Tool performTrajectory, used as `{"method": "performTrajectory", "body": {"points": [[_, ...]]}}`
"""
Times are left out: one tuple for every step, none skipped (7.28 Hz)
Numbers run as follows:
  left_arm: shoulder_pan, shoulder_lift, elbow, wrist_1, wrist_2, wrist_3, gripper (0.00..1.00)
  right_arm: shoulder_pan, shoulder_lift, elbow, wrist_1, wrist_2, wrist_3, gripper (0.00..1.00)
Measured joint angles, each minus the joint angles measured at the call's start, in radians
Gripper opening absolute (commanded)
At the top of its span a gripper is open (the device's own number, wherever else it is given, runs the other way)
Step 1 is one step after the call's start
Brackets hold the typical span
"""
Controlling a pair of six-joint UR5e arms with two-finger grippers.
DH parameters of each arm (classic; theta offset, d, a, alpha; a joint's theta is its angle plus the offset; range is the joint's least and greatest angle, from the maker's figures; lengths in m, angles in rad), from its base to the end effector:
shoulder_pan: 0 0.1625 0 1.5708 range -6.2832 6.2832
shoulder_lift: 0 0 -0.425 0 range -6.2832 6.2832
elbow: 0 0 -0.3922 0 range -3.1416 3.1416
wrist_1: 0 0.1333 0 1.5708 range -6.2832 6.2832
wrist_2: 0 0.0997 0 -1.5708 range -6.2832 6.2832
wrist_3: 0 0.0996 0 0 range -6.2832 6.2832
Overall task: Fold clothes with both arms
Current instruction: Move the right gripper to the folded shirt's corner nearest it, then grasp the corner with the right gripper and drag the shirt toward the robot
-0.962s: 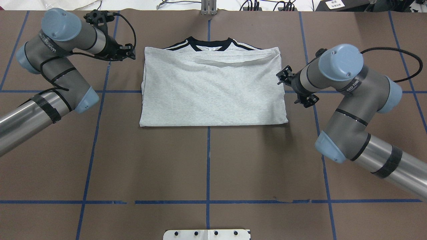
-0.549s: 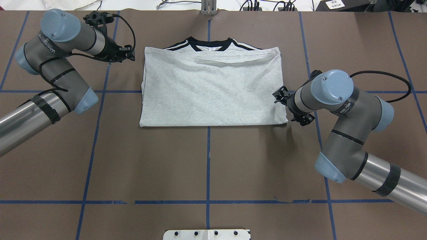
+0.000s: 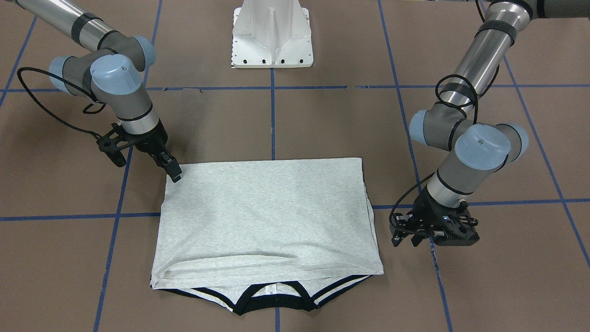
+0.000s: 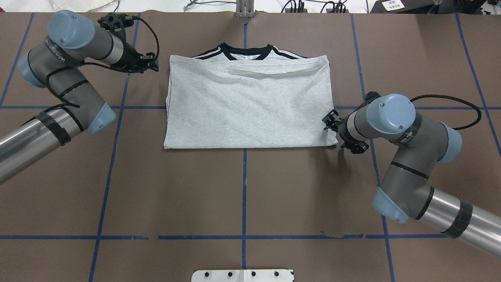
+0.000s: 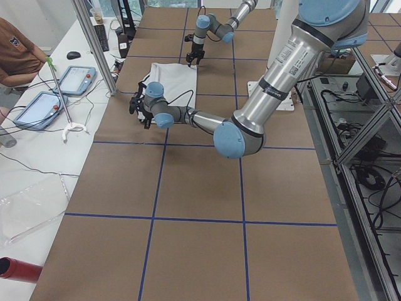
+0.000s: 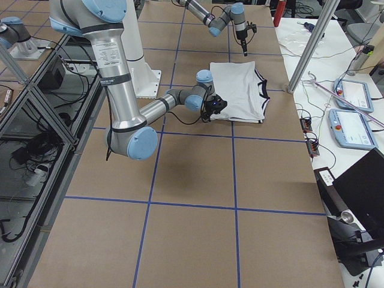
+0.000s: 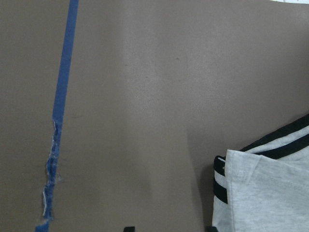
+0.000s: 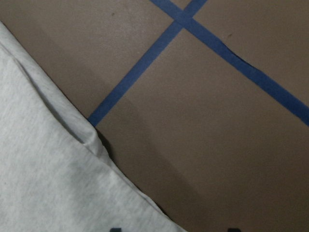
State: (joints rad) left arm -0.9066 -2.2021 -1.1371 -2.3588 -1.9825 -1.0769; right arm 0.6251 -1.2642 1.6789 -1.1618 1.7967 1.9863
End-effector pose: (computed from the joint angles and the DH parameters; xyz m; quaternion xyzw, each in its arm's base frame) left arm 0.3989 -0.6612 0.3959 0.1607 0.4702 -0.0820 0.8639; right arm -0.4428 -0.4564 0.4025 -0.0611 -0.4064 0.4135 0.8125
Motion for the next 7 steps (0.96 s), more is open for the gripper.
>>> {"method": "performTrajectory", "body": {"points": [[0.000,0.000,-0.001,0.001,0.000,0.000,0.58,-0.003,-0.003,0.000,0.001,0.000,0.012,0.00],[0.000,-0.001,-0.001,0.001,0.000,-0.001,0.58,-0.005,-0.005,0.001,0.002,0.000,0.029,0.00],[0.000,-0.001,-0.003,0.001,0.001,-0.001,0.58,-0.007,-0.007,0.005,0.002,0.001,0.041,0.00],[0.000,-0.001,-0.005,0.001,0.001,-0.002,0.58,-0.008,-0.012,0.014,0.002,0.002,0.047,0.00],[0.000,0.000,-0.009,0.002,0.001,-0.004,0.58,-0.009,-0.027,0.033,0.002,0.003,0.050,0.00],[0.000,0.000,-0.012,0.002,0.001,-0.007,0.58,-0.010,-0.048,0.064,0.002,0.007,0.051,0.00],[0.000,0.001,-0.020,0.003,0.001,-0.009,0.58,-0.014,-0.075,0.108,0.000,0.011,0.055,0.00]]}}
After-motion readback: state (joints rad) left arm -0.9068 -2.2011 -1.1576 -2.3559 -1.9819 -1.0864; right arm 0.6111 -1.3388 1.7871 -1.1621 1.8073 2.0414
